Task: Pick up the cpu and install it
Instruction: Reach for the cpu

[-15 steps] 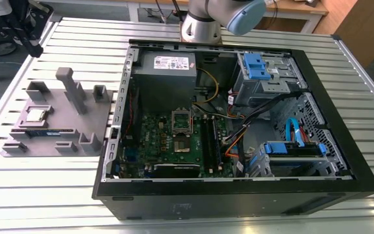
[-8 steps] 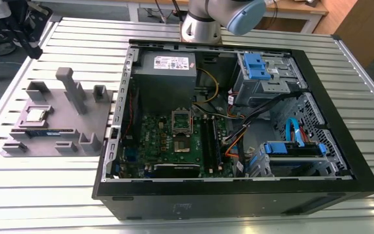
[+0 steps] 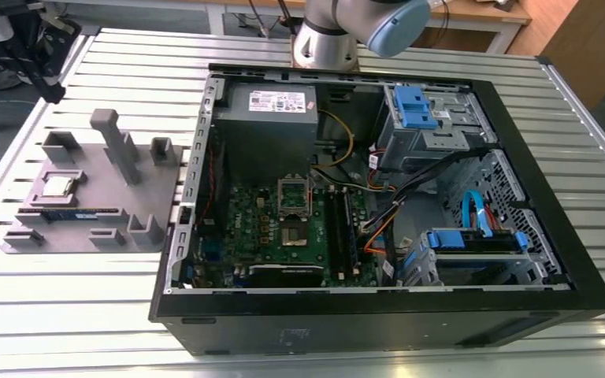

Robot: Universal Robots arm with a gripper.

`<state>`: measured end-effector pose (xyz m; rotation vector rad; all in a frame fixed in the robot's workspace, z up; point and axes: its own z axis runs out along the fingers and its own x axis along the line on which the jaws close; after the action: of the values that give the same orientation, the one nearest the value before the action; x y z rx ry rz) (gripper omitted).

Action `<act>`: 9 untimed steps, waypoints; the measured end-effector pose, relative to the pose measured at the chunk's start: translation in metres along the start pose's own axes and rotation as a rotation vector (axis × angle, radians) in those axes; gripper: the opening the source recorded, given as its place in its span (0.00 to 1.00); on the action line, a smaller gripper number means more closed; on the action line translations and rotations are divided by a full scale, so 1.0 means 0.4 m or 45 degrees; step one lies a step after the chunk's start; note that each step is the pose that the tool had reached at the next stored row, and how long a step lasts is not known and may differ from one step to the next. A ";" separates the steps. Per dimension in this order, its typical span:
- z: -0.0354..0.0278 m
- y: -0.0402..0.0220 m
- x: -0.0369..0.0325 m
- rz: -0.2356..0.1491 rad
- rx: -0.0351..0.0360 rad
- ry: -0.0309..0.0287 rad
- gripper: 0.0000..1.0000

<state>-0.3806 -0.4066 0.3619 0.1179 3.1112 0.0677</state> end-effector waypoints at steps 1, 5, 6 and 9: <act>0.002 -0.001 0.002 0.000 0.0000 0.0000 0.11; 0.014 -0.004 0.018 0.000 0.0000 0.0000 0.11; 0.017 -0.005 0.022 0.000 0.0000 -0.0001 0.11; 0.027 -0.007 0.037 0.000 0.0002 0.0001 0.11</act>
<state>-0.3950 -0.4078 0.3509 0.1179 3.1113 0.0674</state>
